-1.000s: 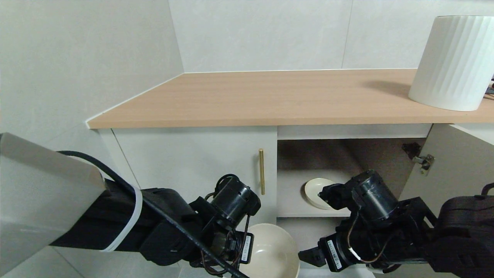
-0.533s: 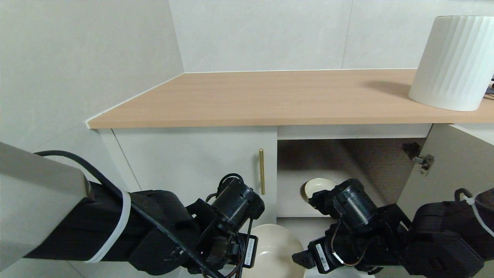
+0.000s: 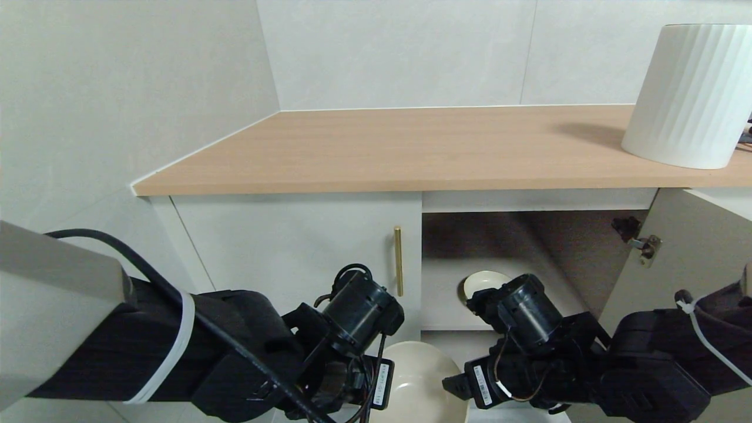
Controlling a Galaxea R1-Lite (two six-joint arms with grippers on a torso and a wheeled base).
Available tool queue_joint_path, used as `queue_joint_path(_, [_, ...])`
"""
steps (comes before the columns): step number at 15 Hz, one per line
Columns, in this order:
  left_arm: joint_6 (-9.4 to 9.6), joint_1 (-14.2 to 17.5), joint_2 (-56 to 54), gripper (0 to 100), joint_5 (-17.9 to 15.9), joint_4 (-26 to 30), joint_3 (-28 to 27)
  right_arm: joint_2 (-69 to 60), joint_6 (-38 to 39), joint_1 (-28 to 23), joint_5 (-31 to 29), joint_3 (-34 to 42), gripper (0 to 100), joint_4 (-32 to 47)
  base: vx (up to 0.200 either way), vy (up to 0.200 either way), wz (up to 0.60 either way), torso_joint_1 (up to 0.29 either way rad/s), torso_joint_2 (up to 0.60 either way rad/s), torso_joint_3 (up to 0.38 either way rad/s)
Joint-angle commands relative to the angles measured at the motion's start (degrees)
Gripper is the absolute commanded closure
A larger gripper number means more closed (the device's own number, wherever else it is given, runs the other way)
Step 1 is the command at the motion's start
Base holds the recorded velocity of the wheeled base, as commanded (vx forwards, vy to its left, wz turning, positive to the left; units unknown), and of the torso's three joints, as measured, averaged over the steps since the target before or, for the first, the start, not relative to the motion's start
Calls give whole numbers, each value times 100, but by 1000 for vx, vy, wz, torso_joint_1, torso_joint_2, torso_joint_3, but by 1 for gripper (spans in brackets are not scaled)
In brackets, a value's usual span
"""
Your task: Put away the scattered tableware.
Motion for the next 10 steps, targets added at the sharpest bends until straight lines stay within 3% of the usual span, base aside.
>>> queue_joint_path(1, [-3, -4, -4, 100, 4, -1, 0, 16, -1, 6, 7, 13, 100, -6, 0, 0, 0, 0, 0, 0])
queue_joint_path(10, [-3, -4, -4, 100, 4, -1, 0, 43, -19, -3, -2, 31, 100, 3, 0, 0, 0, 0, 0, 0])
